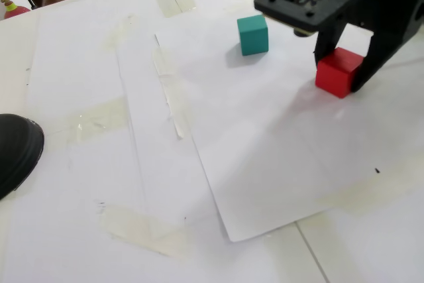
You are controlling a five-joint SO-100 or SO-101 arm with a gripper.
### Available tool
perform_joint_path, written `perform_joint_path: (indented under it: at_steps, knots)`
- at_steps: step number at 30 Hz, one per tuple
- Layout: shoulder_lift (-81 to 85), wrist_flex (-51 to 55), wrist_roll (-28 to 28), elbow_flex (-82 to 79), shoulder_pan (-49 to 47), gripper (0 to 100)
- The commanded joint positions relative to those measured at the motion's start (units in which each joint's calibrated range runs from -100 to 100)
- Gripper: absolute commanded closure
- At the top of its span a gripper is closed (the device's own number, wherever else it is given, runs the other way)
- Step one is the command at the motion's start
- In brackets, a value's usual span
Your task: Put the red cube on the top of the blue cube.
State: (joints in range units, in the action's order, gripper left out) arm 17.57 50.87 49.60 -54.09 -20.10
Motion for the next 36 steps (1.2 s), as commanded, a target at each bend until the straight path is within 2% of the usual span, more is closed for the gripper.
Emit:
perform_joint_path:
  at_steps: [1,5,24,31,36]
  knots:
    - [1.74,0.94,-0.44,1.39,0.50,89]
    - [2.26,1.51,-0.59,2.11,0.42,93]
    - [-0.06,24.26,-2.25,29.71,5.49,93]
    - [-5.12,27.85,-2.98,42.15,10.94,93]
    - [-7.96,28.42,-1.51,45.24,13.89,93]
